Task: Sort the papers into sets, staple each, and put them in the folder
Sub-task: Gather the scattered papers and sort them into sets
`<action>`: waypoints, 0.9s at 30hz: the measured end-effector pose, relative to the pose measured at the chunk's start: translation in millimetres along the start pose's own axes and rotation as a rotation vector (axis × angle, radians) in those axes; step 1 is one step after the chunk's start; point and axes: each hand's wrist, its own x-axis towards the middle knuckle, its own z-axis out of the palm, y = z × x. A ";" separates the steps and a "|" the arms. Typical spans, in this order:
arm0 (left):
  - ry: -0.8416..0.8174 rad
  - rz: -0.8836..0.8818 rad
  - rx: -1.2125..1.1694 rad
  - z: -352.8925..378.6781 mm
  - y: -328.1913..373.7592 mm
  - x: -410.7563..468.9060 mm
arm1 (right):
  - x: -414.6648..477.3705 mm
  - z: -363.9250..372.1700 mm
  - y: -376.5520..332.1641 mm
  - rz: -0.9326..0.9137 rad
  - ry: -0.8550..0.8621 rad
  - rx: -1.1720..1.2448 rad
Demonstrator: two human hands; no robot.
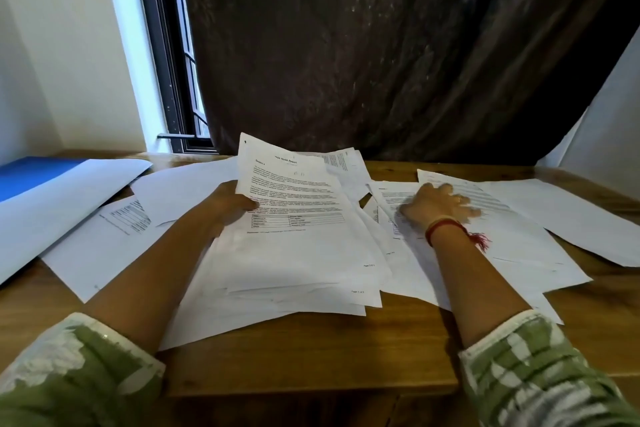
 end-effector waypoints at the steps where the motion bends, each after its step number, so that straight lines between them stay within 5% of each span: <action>1: 0.004 -0.002 -0.004 0.5 0.9 -0.1 | 2.9 4.0 6.8 0.013 -0.034 0.043; 6: 0.008 0.000 -0.016 0.6 -0.5 1.2 | 2.6 3.1 3.6 -0.119 -0.024 0.164; 13: 0.000 0.008 0.007 0.4 -1.5 5.5 | -10.2 0.3 -3.9 -0.239 0.192 -0.083; 21: 0.003 -0.006 -0.002 -1.3 -0.3 1.6 | -53.0 -22.5 -48.6 -0.461 0.338 0.068; 27: 0.013 -0.019 -0.013 0.2 2.1 -1.5 | -120.8 -12.7 -92.1 -0.762 0.031 0.307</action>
